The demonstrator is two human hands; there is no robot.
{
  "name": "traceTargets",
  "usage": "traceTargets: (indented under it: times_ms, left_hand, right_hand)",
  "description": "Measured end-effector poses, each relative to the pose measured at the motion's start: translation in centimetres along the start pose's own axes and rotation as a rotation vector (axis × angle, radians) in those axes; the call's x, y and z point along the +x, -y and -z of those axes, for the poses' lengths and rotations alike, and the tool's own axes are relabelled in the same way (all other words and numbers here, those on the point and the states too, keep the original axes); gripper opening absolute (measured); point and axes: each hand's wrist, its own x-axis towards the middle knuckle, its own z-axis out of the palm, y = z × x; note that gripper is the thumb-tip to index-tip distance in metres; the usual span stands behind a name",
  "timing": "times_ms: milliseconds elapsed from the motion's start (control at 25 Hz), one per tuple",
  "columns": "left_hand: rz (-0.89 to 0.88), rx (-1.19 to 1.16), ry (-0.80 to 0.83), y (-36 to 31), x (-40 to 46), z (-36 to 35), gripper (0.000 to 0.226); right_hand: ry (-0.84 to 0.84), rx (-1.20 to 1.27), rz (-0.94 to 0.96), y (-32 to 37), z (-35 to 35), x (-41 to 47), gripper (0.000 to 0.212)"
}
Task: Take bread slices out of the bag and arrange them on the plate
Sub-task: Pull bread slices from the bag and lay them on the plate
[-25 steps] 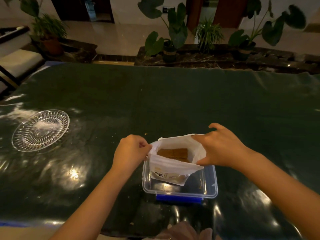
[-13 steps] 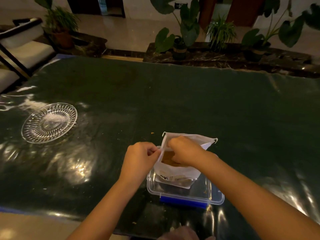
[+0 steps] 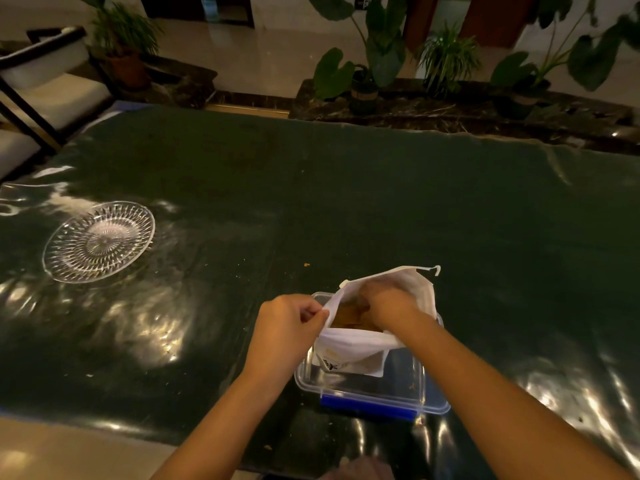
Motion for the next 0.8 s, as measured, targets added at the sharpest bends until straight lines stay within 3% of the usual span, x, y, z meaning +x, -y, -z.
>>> traceTargets:
  times_ms: [280, 440, 640, 800]
  left_hand:
    - [0.026, -0.026, -0.001, 0.0, 0.0, 0.0, 0.008]
    - [0.016, -0.043, -0.018, -0.1, 0.1, 0.0, 0.007]
    - [-0.037, -0.059, -0.03, -0.1, 0.8, 0.1, 0.01]
    - [-0.057, -0.105, -0.029, -0.1, 1.4, 0.3, 0.012]
  right_hand:
    - [-0.031, -0.173, 0.173, -0.8, -0.4, -0.8, 0.032]
    - [0.039, -0.165, 0.21, -0.9, 0.8, -1.9, 0.024]
    - [-0.208, -0.208, 0.405, -1.9, 3.2, -4.6, 0.02]
    - [-0.297, -0.237, 0.491, -3.6, 6.2, -7.2, 0.01]
